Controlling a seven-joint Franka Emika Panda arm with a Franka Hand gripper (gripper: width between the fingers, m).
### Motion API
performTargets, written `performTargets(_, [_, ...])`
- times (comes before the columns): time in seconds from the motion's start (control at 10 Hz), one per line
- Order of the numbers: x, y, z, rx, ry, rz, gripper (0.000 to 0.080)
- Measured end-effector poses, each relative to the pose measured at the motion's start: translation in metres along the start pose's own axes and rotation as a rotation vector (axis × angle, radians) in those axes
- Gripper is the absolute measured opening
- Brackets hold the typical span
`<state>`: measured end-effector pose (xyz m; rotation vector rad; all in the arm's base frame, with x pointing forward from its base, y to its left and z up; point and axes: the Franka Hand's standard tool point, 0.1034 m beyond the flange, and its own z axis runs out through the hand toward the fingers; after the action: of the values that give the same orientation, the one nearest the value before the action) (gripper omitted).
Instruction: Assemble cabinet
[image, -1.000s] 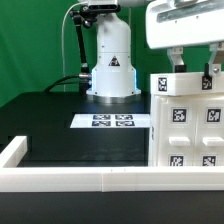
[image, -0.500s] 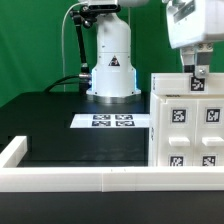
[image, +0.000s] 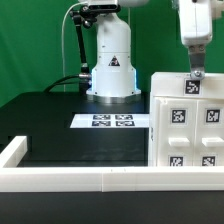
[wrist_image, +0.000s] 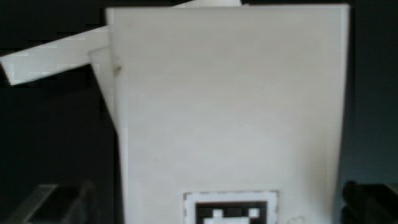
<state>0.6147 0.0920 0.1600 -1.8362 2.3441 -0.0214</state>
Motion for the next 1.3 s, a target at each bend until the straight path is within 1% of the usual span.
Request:
performTargets(0.1, [-0.001,-0.001,-0.002,0.002,-0.008,-0.026,0.0753])
performTargets(0.2, [-0.003,-0.002,-0.006,0.006,-0.019,-0.047,0.0791])
performTargets(0.5, [-0.01,-0.005,-0.021,0.025,-0.05,-0.08,0.0796])
performTargets(0.6, [-0.012,-0.005,-0.023,0.027,-0.065,-0.071,0.0796])
performTargets(0.8, [-0.011,-0.004,-0.02,0.024,-0.061,-0.132,0.0796])
performTargets(0.9, [-0.011,-0.004,-0.02,0.026,-0.056,-0.244,0.0796])
performTargets(1.2, [-0.014,-0.014,-0.02,0.045,-0.047,-0.657,0.0796])
performTargets(1.3, [-0.012,-0.015,-0.018,0.049,-0.042,-0.778,0.0796])
